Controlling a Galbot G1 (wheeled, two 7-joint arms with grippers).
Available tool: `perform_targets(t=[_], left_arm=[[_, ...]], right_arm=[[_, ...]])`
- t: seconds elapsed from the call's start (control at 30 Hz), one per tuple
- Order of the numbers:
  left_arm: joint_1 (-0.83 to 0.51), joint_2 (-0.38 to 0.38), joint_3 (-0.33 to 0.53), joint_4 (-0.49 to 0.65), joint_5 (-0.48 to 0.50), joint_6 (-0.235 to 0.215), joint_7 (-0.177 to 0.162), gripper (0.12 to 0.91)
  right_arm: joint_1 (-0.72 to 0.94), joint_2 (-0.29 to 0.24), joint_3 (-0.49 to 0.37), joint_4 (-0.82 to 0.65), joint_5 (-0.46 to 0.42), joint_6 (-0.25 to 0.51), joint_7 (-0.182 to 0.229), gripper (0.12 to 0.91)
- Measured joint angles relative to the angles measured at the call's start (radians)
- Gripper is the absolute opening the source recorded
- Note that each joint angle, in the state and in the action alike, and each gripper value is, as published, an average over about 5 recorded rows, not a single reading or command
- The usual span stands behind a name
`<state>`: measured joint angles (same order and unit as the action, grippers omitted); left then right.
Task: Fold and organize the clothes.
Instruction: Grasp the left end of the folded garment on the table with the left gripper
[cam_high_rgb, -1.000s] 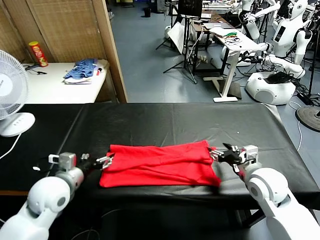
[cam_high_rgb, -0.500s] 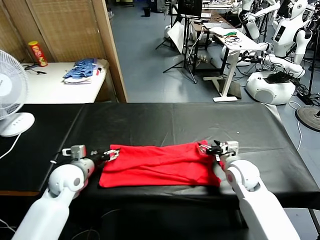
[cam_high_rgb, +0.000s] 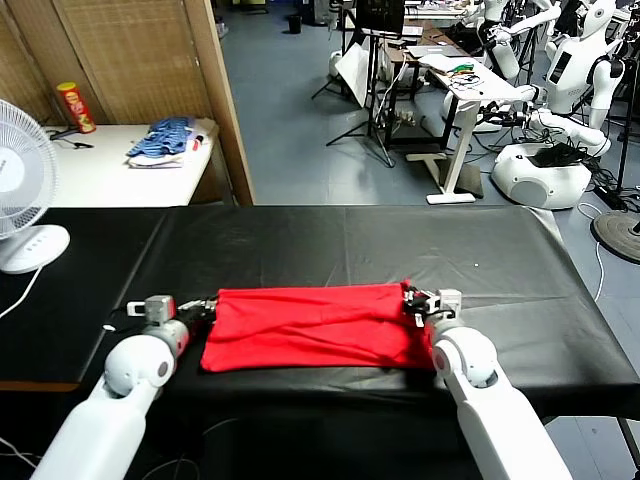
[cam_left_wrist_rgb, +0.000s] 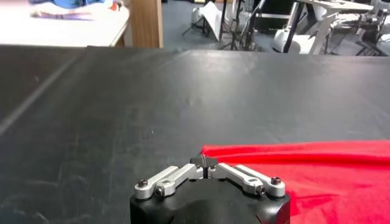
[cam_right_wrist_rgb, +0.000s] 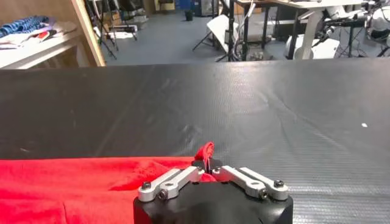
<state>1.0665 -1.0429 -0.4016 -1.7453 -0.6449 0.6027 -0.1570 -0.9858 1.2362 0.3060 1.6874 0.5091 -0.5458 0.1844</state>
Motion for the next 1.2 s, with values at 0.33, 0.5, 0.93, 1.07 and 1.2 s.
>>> perform_targets(t=[0.33, 0.5, 0.93, 1.07, 1.2], left_arm=[[0.002, 0.013, -0.027, -0.025, -0.029, -0.032, 0.014, 0.464], [0.025, 0.023, -0.053, -0.05, -0.058, -0.041, 0.0, 0.724], [0.18, -0.062, -0.13, -0.184, -0.092, -0.029, -0.025, 0.798], [0.225, -0.093, -0.133, -0.197, -0.063, -0.035, -0.026, 0.798], [0.253, -0.12, -0.132, -0.202, -0.042, -0.037, -0.026, 0.779]], right_arm=[[-0.083, -0.043, 0.053, 0.117, -0.009, 0.009, -0.037, 0.702], [-0.137, -0.058, 0.081, 0.197, -0.005, 0.005, -0.037, 0.794], [-0.195, -0.065, 0.092, 0.306, 0.002, -0.008, -0.041, 0.798], [-0.199, -0.066, 0.091, 0.318, 0.003, -0.009, -0.044, 0.798], [-0.199, -0.066, 0.09, 0.325, 0.003, -0.01, -0.047, 0.798]])
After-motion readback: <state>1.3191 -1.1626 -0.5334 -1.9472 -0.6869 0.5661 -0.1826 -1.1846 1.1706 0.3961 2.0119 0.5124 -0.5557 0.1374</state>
